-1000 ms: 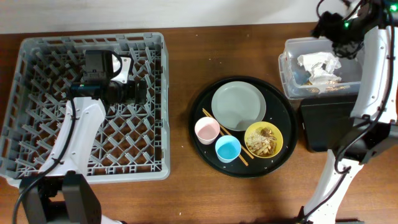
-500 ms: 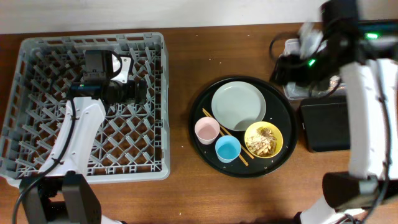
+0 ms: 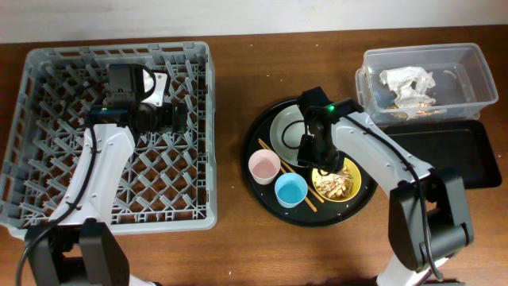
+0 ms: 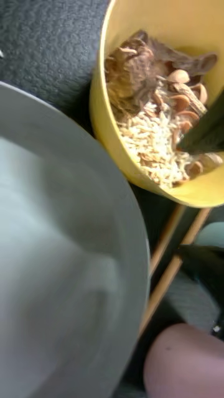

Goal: Sort waste into correct bins and load items into the dishwasher rack
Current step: 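Grasp the yellow bowl with the right gripper, then tip the yellow bowl over the black tray to dump food scraps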

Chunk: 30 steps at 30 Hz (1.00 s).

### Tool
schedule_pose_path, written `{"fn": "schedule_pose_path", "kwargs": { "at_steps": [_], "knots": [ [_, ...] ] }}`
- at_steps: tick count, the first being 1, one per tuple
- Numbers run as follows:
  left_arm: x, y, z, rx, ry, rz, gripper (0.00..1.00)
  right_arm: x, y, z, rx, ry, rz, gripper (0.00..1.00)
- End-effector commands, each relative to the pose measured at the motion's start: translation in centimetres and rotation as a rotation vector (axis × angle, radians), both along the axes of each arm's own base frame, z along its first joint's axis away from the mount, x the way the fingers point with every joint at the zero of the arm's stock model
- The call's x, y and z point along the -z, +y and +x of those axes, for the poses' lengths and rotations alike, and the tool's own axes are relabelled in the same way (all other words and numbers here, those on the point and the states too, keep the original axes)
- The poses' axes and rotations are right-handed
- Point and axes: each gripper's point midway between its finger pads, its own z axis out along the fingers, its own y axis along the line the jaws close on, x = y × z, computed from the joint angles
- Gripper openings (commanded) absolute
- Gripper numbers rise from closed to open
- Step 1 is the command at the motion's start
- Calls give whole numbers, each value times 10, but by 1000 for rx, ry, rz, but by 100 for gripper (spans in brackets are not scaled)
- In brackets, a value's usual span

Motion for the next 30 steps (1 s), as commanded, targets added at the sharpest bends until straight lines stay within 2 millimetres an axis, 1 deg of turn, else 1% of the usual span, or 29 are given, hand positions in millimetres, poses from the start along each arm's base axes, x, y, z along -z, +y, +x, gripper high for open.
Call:
{"fn": "schedule_pose_path", "kwargs": {
  "at_steps": [1,2,3,5,6,7,8,10,11,12,13,14,15,16,17,18,19,20,21,22,24,25,26,27,28,30],
  "knots": [
    [-1,-3,4,16,-5,-4,99,18,-7,-4,-10,37,-56,33],
    [-1,-3,4,16,-5,-4,99,22,-7,-5,-25,54,-57,30],
    [-1,-3,4,16,-5,-4,99,22,-6,-5,-24,53,-57,29],
    [-1,-3,4,16,-5,-4,99,22,-7,-7,-25,59,-59,16],
    [-1,-3,4,16,-5,-4,99,22,-7,-8,-25,64,-60,13],
    [-1,-3,4,16,-5,-4,99,22,-8,-10,-25,73,-64,4],
    [-1,-3,4,16,-5,-4,99,21,-10,-15,-25,93,-72,4],
    [-1,-3,4,16,-5,-4,99,19,-13,-21,-96,123,-76,4],
    [-1,-3,4,16,-5,-4,99,14,-15,-17,-116,117,-71,4],
    [-1,-3,4,16,-5,-4,99,-4,-13,-5,-173,95,-31,4],
    [-1,-3,4,16,-5,-4,99,-27,-15,7,-204,70,-8,4],
    [-1,-3,4,16,-5,-4,99,-50,-21,16,-223,44,-2,4],
    [-1,-3,4,16,-5,-4,99,-88,-36,27,-248,0,6,4],
    [-1,-3,4,16,-5,-4,99,-108,-48,33,-248,-38,20,4],
    [-1,-3,4,16,-5,-4,99,-123,-54,38,-257,-83,69,4],
    [-1,-3,4,16,-5,-4,99,-134,-71,47,-244,-148,148,4],
    [-1,-3,4,16,-5,-4,99,-138,-87,54,-231,-187,222,4],
    [-1,-3,4,16,-5,-4,99,-140,-98,60,-223,-230,279,4],
    [-1,-3,4,16,-5,-4,99,-145,-113,68,-216,-298,350,4],
    [-1,-3,4,16,-5,-4,99,-152,-131,76,-199,-379,418,4],
    [-1,-3,4,16,-5,-4,99,-155,-164,79,-133,-449,459,4],
    [-1,-3,4,16,-5,-4,99,-157,-177,78,-141,-524,535,4],
    [-1,-3,4,16,-5,-4,99,-154,-188,76,-123,-574,595,4],
    [-1,-3,4,16,-5,-4,99,-142,-202,73,-71,-623,652,4],
    [-1,-3,4,16,-5,-4,99,-134,-210,70,-36,-673,712,5],
    [-1,-3,4,16,-5,-4,99,-120,-220,56,-22,-781,811,4]
  ]
}}
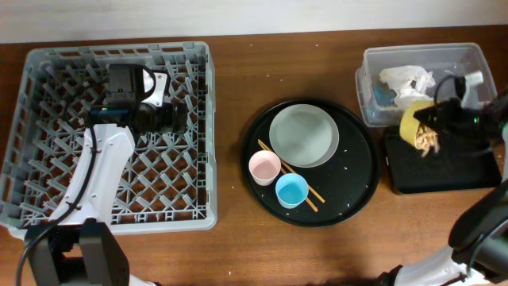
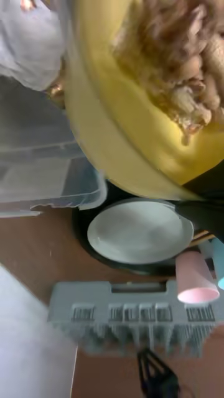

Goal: Sort waste into correct bins and load items into the dishwasher rack
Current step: 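Tip the yellow bowl over the black tray to dump food scraps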

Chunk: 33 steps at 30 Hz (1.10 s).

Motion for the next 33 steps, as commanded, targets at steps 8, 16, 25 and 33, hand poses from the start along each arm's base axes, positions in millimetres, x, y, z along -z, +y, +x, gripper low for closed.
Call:
{"fn": "schedule_pose_path", "kwargs": {
  "at_steps": [8,16,25,33],
  "knots": [
    [-1,-3,3,16,-4,-4,99,-26,-36,-38,108,-368,345,4],
    [-1,-3,3,16,-4,-4,99,-46,-71,-56,275,-353,563,4],
    [-1,-3,3,16,-4,-4,99,-44,-72,-51,284,-312,607,4],
    [-1,-3,3,16,-4,-4,99,-119,86,-68,51,-218,-56,4]
  ]
}}
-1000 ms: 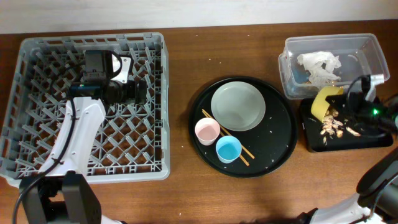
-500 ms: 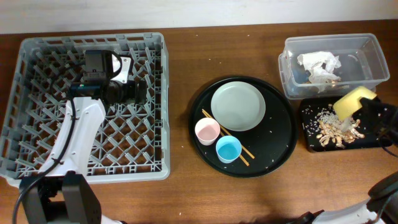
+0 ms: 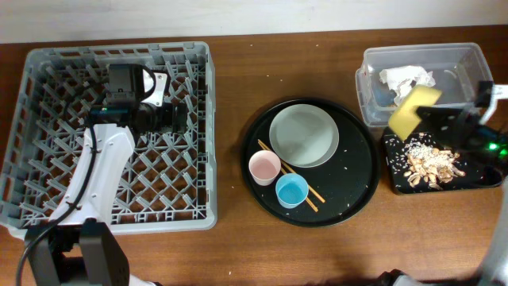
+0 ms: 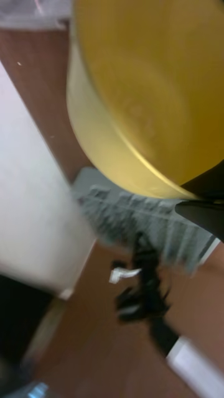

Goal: Sort waste into correct bins and load items into the dishwasher rack
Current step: 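Tip the yellow bowl over the black tray to dump food scraps, then return the yellow bowl to the round tray with the right gripper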

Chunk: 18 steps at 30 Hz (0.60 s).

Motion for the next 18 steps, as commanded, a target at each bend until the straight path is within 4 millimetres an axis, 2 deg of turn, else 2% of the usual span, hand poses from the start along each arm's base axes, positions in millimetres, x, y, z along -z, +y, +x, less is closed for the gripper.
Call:
{"fn": "schedule_pose_path", "kwargs": {
  "at_steps": [1,3,4,5,7,10,11,13,16,18],
  "knots": [
    [-1,-3,3,16,-4,-4,99,20,31,-15,130,190,-383,4],
    [-1,-3,3,16,-4,-5,99,50,49,-25,122,329,-561,4],
    [-1,-3,3,16,-4,-4,99,79,61,-29,94,446,-693,4],
    [-1,-3,3,16,-4,-4,99,98,69,-29,63,510,-758,4],
    [-1,-3,3,16,-4,-5,99,143,94,-26,-66,643,-810,4],
    [-1,-3,3,16,-4,-5,99,217,121,-36,-254,867,-875,4],
    [-1,-3,3,16,-4,-5,99,233,125,-41,-290,916,-889,4],
    [-1,-3,3,16,-4,-5,99,250,129,-46,-325,968,-895,4],
    [-1,-3,3,16,-4,-5,99,245,130,-44,-322,955,-886,45],
    [-1,-3,3,16,-4,-4,99,227,133,-33,-312,922,-879,47]
  ]
}}
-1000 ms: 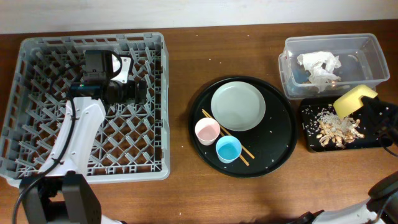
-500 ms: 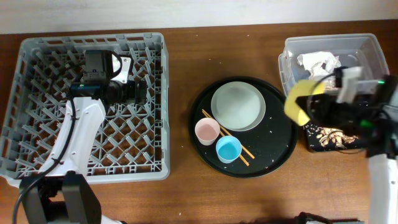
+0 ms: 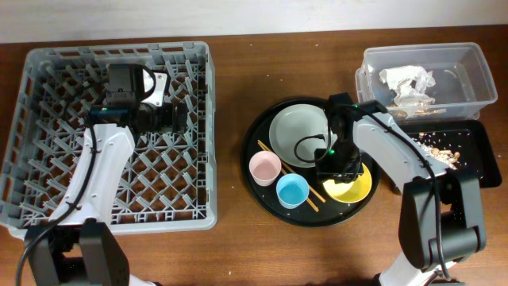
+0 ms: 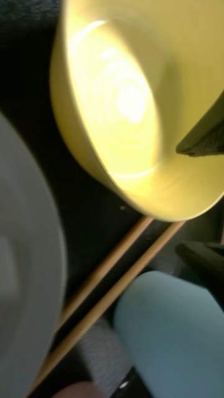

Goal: Sort waste into correct bins and load items into the dishwasher rack
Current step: 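Return the yellow bowl to the round tray with the right gripper, then grasp the pink cup with the right gripper and lift it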

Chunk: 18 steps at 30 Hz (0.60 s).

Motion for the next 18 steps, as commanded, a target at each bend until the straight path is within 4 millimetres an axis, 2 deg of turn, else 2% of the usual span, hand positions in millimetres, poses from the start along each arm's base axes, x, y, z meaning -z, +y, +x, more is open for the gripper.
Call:
{"fn": "schedule_pose_path", "kwargs": {
  "at_steps": [1,2,3,4,5,6,8,11,13,16,18],
  "knots": [
    [-1,-3,3,16,-5,-4,99,-39,6,27,1,-94,20,47],
    [-1,-3,3,16,-5,-4,99,-61,9,43,0,-155,34,46],
    [-1,-3,3,16,-5,-4,99,-92,17,64,-16,-241,67,45],
    [-1,-3,3,16,-5,-4,99,-123,32,81,-72,-333,146,45],
    [-1,-3,3,16,-5,-4,99,-137,38,90,-89,-384,161,45],
    [-1,-3,3,16,-5,-4,99,-143,47,96,-119,-425,173,45],
    [-1,-3,3,16,-5,-4,99,-137,66,94,-172,-425,182,43],
    [-1,-3,3,16,-5,-4,99,-112,104,86,-268,-376,178,41],
    [-1,-3,3,16,-5,-4,99,-91,121,79,-325,-335,149,41],
    [-1,-3,3,16,-5,-4,99,-71,133,71,-364,-287,123,40],
    [-1,-3,3,16,-5,-4,99,-70,133,71,-363,-284,122,37]
  ]
}}
